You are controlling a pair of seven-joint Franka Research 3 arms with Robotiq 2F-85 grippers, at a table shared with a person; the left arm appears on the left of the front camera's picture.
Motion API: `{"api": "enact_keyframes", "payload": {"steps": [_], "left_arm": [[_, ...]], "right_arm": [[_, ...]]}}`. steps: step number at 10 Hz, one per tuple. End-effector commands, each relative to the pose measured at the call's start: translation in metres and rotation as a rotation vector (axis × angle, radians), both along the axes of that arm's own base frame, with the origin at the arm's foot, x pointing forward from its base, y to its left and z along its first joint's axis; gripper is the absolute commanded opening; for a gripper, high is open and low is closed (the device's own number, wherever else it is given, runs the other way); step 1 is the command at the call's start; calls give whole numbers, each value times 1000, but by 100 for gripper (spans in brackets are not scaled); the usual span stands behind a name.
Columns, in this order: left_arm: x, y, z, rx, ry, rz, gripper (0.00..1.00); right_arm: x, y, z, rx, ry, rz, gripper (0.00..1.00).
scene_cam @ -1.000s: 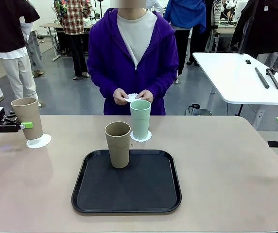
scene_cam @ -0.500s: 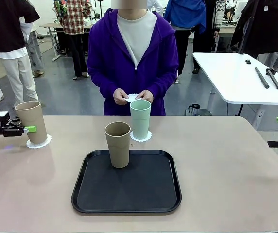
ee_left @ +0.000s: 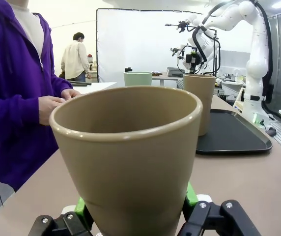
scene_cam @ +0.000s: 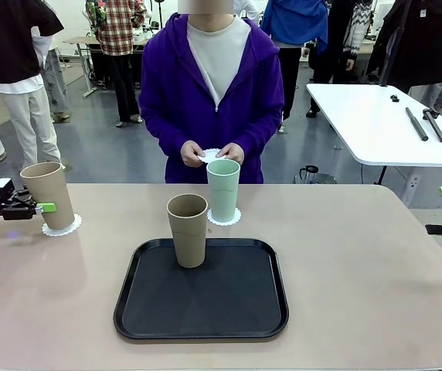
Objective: Place coasters on the table and set cups on them.
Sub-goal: Take one Reusable plastic cup from the Flat Tray and place it on a coaster set by the human.
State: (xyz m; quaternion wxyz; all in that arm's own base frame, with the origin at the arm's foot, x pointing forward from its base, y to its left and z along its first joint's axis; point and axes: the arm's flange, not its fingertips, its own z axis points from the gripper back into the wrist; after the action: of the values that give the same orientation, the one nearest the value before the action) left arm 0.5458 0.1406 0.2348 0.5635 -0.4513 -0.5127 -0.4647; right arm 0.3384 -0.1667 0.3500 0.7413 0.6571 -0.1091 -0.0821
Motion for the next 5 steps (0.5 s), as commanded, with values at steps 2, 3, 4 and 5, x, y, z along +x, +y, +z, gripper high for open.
{"api": "enact_keyframes", "payload": {"steps": [2,3,4,5], "left_arm": [[6,4,-5,3,-23,-29,85],[9,4,-5,6,-24,-28,85],[10,5,-6,9,-25,-23,85],[10,4,-7,10,-21,-20,85]], "right_arm": [[-3,0,1,-1,-5,13,100],[-3,0,1,-1,-5,13,100],[-3,0,1,-1,-5,13,100],[-3,0,1,-1,-5,13,100]]}}
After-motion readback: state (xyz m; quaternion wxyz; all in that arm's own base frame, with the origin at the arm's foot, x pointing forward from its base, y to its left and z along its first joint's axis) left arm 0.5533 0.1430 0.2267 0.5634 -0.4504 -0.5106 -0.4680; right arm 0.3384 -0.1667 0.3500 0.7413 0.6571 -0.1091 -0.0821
